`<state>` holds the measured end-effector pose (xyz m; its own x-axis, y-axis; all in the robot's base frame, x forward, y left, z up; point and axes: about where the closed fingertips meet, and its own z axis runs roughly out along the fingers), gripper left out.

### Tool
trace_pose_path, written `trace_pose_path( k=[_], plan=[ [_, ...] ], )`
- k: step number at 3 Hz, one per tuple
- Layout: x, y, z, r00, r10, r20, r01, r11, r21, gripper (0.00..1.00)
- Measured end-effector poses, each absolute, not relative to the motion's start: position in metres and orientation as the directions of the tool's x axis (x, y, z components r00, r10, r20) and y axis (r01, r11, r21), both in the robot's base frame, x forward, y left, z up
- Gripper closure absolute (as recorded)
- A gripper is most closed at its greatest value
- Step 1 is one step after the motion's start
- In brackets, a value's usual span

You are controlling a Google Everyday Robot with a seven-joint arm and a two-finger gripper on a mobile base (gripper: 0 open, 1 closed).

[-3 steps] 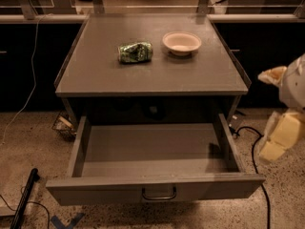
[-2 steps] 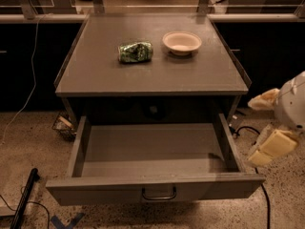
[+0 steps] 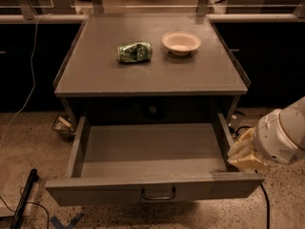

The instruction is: Close top drawer

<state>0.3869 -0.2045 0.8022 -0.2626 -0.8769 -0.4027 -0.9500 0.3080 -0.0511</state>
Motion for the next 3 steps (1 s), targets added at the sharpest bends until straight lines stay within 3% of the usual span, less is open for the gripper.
trace_pose_path(
  k=[1,3],
  plan=[
    [0.386,-0.204,0.8,-0.262,-0.878,-0.401,-0.95,0.307,-0.05,1.0],
    [0.374,-0.203,0.777,-0.297,-0.844,-0.447,-0.944,0.331,0.002,1.0]
  ],
)
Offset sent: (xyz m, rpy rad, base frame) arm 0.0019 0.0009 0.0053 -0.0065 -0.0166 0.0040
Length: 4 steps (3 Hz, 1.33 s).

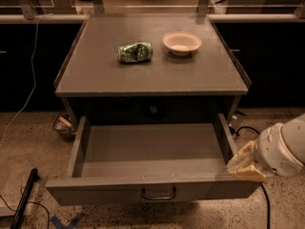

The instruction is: Close top drawer

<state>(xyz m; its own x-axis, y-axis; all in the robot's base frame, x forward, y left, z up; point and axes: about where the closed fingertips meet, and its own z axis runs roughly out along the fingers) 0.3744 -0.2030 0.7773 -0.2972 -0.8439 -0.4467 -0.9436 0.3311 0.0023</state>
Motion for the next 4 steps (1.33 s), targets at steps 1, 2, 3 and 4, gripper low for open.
trace_pose_path(
  k=[1,2,3,4],
  plan=[
    [0.354,-0.196,0.74,-0.35,-0.798,-0.491,-0.932,0.351,0.094,1.0],
    [0.333,-0.185,0.709,-0.391,-0.758,-0.523,-0.919,0.355,0.172,1.0],
    [0.324,-0.175,0.694,-0.404,-0.746,-0.53,-0.914,0.348,0.208,1.0],
    [0.338,-0.155,0.675,-0.392,-0.747,-0.538,-0.92,0.331,0.21,1.0]
  ],
)
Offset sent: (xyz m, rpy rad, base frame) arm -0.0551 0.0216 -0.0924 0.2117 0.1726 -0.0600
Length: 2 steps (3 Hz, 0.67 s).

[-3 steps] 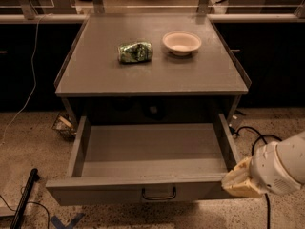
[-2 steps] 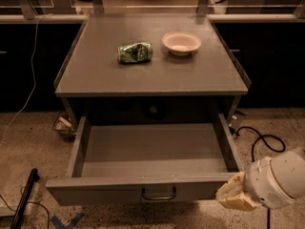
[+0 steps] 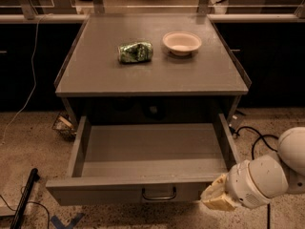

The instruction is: Close top drawer

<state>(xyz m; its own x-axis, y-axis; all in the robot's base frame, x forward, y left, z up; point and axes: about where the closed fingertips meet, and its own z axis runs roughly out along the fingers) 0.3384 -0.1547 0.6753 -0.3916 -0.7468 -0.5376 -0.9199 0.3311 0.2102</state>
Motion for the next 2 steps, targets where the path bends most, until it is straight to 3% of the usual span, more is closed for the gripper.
trace_pose_path(
  k=[1,2],
  plan=[
    [0.3412,-0.1534,0.6741,-0.39,-0.746,-0.54,-0.92,0.333,0.205,0.83],
    [0.3412,-0.1534,0.6741,-0.39,-0.746,-0.54,-0.92,0.333,0.205,0.52]
  ],
)
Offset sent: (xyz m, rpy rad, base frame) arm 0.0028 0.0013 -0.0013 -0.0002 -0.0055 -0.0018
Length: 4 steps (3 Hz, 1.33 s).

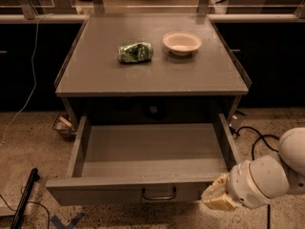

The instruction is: Close top drawer

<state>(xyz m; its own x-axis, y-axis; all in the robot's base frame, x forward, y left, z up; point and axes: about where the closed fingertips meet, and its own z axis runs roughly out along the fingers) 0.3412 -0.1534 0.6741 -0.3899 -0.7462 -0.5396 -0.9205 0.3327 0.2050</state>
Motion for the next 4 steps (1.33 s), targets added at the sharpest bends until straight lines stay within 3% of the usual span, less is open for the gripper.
trace_pose_path(
  k=[2,3,4],
  plan=[
    [0.363,-0.144,0.687,-0.348,-0.757,-0.552,-0.937,0.301,0.177,0.05],
    [0.363,-0.144,0.688,-0.344,-0.76,-0.552,-0.939,0.296,0.176,0.07],
    [0.39,-0.144,0.691,-0.343,-0.76,-0.551,-0.939,0.293,0.18,0.31]
  ],
)
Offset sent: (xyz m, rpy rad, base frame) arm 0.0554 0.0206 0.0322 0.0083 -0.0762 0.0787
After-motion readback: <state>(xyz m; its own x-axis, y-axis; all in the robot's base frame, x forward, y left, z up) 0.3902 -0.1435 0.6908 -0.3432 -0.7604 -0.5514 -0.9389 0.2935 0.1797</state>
